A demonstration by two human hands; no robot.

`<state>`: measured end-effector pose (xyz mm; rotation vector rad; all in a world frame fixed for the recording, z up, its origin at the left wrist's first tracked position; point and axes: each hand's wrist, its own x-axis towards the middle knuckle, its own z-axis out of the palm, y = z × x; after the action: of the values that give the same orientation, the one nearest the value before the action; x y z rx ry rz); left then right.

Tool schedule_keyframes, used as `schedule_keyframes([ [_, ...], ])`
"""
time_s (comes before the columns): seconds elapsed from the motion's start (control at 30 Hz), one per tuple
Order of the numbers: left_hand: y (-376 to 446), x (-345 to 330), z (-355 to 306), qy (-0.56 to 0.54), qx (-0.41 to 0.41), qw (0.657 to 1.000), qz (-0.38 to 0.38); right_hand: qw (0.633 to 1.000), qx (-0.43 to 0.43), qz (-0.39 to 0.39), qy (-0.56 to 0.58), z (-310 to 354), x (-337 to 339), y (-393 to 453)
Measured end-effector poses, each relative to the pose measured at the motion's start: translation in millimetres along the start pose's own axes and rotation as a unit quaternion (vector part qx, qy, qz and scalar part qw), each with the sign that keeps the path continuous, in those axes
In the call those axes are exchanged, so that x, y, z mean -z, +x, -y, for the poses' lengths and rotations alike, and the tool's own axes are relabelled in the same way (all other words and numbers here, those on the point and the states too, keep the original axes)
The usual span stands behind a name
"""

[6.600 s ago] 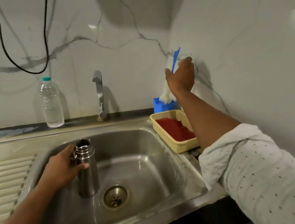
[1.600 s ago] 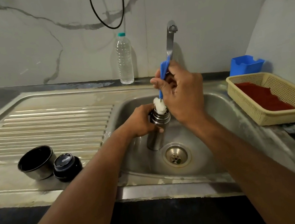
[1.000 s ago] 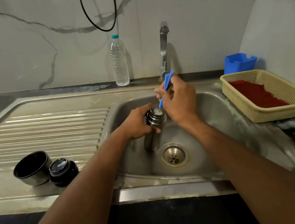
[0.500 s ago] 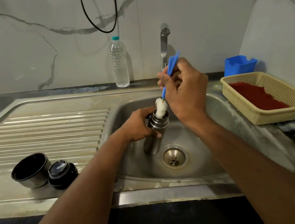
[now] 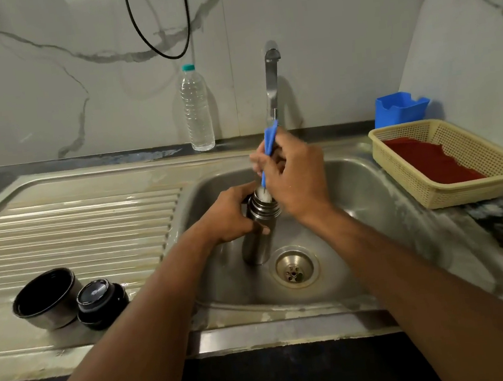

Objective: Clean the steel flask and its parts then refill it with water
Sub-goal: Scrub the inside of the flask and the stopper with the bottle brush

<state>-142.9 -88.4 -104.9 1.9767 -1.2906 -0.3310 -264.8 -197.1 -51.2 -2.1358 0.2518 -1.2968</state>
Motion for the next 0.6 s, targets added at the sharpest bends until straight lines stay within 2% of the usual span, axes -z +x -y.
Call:
schedule_keyframes([
  [0.1,-1,0,1,0.000,0.005,1.000,0.000,0.996,0.037,-0.075,0.035,5,9,12],
  [0.23,0,1,-2,0.000,0.019,1.000,0.003,1.000,0.013,-0.011,0.003,-1,-8,-8],
  [0.37,-1,1,0,-0.006,0.020,1.000,0.003,0.995,0.045,-0.074,0.044,4,-3,6],
  [0.5,0,0,-3,0.005,0.006,1.000,0.002,0.999,0.009,-0.033,0.000,-7,-10,-1],
  [0.6,-1,2,-1,-0.010,0.022,1.000,0.000,0.998,0.029,-0.049,0.019,-2,-12,1],
])
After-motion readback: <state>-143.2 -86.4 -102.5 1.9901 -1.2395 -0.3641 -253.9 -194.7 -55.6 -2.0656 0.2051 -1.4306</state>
